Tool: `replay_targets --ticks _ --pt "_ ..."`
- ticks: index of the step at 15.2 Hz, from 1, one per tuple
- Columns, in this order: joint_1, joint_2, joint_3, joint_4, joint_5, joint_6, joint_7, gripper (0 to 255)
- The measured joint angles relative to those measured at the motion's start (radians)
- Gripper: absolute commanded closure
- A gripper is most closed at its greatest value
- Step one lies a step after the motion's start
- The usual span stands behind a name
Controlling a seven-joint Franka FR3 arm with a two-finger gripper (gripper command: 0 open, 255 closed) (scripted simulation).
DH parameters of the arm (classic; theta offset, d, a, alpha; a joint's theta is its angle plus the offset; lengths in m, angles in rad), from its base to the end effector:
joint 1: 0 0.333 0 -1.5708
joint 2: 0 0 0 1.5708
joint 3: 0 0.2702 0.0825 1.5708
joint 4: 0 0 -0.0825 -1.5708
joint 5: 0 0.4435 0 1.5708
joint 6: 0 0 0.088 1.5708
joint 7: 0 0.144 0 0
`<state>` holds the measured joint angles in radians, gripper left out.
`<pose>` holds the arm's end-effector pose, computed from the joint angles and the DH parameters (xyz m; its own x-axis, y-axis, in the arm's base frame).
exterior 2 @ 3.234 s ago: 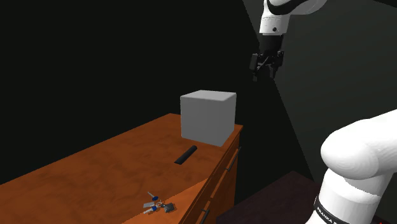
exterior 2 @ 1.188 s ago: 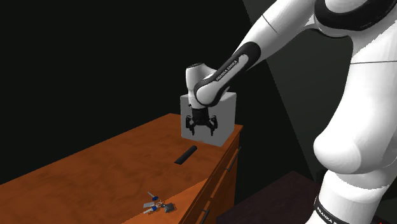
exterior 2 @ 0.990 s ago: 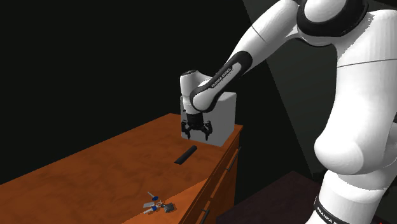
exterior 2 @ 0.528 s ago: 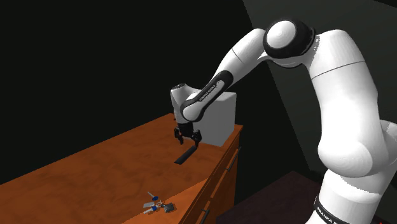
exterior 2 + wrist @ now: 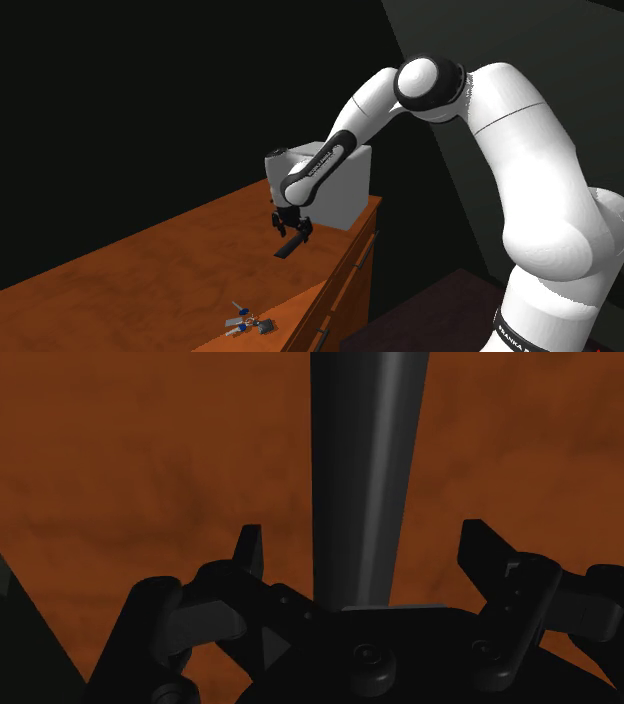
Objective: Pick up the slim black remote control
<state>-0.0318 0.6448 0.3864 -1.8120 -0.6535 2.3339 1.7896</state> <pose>0.6241 0.2133 0.0843 0.5051 -0.8336 0.2236 -0.8586 -0.5115 0.0328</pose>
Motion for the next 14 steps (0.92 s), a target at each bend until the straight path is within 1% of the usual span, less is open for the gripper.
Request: replay_targets --ticks 2,3,5,14 --pt "0.002 0.010 -0.005 0.000 -0.007 0.010 0.005 0" --pt "0.003 0.013 -0.006 0.001 -0.009 0.012 0.007 255" --pt "0.004 0.011 -0.005 0.006 -0.010 0.025 0.008 255" --pt "0.003 0.007 -0.004 0.004 -0.007 0.009 0.006 255"
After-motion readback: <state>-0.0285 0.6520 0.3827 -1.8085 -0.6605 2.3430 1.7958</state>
